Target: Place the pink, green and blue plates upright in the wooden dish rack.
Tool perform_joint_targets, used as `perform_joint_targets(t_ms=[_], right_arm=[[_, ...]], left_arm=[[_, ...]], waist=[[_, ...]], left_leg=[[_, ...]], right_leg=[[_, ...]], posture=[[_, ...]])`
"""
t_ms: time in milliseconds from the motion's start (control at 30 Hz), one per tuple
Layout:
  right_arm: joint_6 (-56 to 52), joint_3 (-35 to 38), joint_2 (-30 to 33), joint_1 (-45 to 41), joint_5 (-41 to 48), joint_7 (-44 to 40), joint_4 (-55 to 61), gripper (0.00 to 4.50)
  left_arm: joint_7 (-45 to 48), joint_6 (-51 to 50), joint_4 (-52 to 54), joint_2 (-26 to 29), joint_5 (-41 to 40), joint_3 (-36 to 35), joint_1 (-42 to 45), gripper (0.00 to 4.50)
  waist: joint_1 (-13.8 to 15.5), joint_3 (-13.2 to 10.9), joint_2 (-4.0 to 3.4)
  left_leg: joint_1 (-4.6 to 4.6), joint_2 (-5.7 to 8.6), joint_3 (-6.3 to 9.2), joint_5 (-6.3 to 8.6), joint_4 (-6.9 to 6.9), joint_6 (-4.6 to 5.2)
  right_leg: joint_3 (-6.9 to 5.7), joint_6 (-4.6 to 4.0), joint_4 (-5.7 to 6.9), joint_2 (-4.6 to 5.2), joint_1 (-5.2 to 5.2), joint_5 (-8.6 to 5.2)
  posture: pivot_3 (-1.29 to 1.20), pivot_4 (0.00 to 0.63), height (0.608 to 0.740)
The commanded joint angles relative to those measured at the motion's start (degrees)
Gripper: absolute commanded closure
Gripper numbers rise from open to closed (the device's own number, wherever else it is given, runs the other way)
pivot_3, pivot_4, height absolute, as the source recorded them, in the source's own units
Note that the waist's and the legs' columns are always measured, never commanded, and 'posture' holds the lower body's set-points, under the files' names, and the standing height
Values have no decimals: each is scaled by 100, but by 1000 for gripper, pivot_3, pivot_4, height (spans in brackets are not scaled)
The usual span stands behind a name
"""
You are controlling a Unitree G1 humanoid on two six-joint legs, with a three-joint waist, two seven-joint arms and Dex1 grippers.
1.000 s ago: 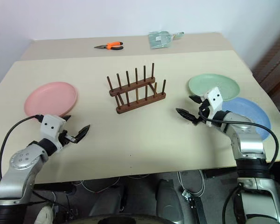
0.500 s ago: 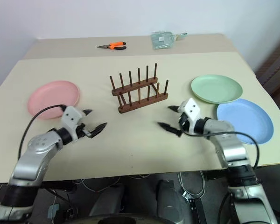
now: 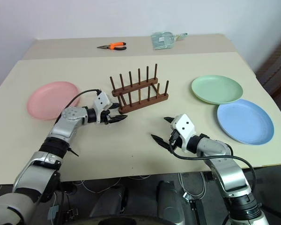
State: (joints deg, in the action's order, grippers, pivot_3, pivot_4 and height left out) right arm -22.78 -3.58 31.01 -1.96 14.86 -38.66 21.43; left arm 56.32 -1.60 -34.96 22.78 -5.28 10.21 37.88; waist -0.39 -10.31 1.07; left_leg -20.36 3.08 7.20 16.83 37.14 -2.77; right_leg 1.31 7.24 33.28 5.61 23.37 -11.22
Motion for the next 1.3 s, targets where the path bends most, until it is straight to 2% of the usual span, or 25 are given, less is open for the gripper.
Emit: perform_joint_targets(t_ms=[33, 67, 333, 500, 700, 733, 767, 800, 833, 900, 1000, 1033, 1133, 1300], right_arm=[[60, 131, 25, 9, 31, 39, 217, 0], [61, 133, 42, 6, 31, 24, 205, 0], [-749, 283, 718, 195, 752, -767, 439, 0], [-683, 351, 818, 175, 665, -735, 330, 0], [-629, 531, 932, 347, 519, -563, 405, 0], [-605, 574, 972, 376, 475, -542, 360, 248], [-574, 619, 1006, 384, 387, -478, 267, 532], [-553, 653, 1027, 377, 296, -401, 170, 875], [-538, 671, 1034, 369, 233, -348, 109, 1378], [-513, 663, 1046, 314, 124, -276, -33, 2355], [-442, 600, 1035, 207, -62, -195, -243, 3794], [-366, 484, 1022, 94, -286, -71, -408, 4344], [-164, 214, 911, -249, -716, 170, -881, 4433], [72, 12, 666, -731, -1062, 411, -1508, 4433]], left_arm=[[37, 128, -131, -76, 131, 79, 14, 3313], [58, 208, -115, -73, 175, 103, 6, 3737], [1183, 655, 540, 50, 130, 459, -96, 3760], [1366, 989, -23, -1, 323, 586, 227, 3760], [903, 1077, -650, 121, 593, 484, 469, 867], [825, 866, -598, 219, 574, 423, 421, 355], [838, 682, -402, 377, 522, 359, 262, 567], [910, 471, -133, 531, 441, 299, 70, 583], [963, 315, 83, 634, 381, 269, -70, 864], [1122, -250, 1064, 787, 100, 248, -561, 1763], [957, -1134, 2537, 781, -223, 264, -1188, 3212], [709, -1290, 3012, 627, -178, 369, -1382, 3755], [-190, -1552, 3621, 127, 306, 702, -1651, 3775], [-1223, -1915, 3375, -398, 849, 899, -1611, 3775]], waist=[[-1, 0, 1], [-6, 0, 1], [-1, -3, 4], [-10, -3, 4], [-9, -2, 5], [-14, -2, 5], [-34, -2, 5], [-75, 0, 6], [-90, 1, 6], [-105, 2, 6], [-64, 5, -2], [-32, 5, -2], [78, 6, -6], [109, 9, -3]], left_leg=[[1, 0, 0, 0, 0, 0], [0, 0, 0, 0, 0, 0], [-5, 0, 3, 1, -1, 3], [-3, -1, 3, 2, 0, 3], [-3, 0, 3, 2, 1, 3], [-2, 0, 3, 2, 1, 3], [-2, -1, 3, 2, 0, 3], [1, -1, 2, 2, -1, 3], [7, -5, -4, 2, -6, 4], [14, -12, -6, 3, -11, 5], [11, -16, -6, 3, -13, 5], [8, -14, -5, 3, -10, 5], [0, -3, 0, 3, 8, 5], [2, 4, 3, 2, 13, 5]], right_leg=[[0, 0, 0, 0, -1, 0], [0, 2, 0, 0, -1, -1], [0, -4, -4, 0, 0, 3], [-1, 13, -3, 0, 1, -10], [-1, 17, -2, 0, 0, -10], [-1, 18, -2, 0, 0, -10], [-1, 18, -1, 0, 0, -10], [-1, 18, 1, 0, 0, -10], [1, 19, 5, -1, 2, -10], [2, 18, 10, -5, 2, -11], [3, 16, 13, -6, 6, -11], [3, 16, 12, -5, 5, -10], [3, 12, 3, 2, -3, -13], [3, 7, 1, 4, -12, -16]], posture=[[0, 150, 740], [0, 150, 740], [0, 150, 740], [0, 150, 740], [0, 150, 740], [0, 150, 740], [0, 150, 740], [0, 150, 740], [0, 150, 740], [0, 150, 740], [0, 150, 740], [0, 150, 740], [0, 150, 740], [0, 150, 740]])
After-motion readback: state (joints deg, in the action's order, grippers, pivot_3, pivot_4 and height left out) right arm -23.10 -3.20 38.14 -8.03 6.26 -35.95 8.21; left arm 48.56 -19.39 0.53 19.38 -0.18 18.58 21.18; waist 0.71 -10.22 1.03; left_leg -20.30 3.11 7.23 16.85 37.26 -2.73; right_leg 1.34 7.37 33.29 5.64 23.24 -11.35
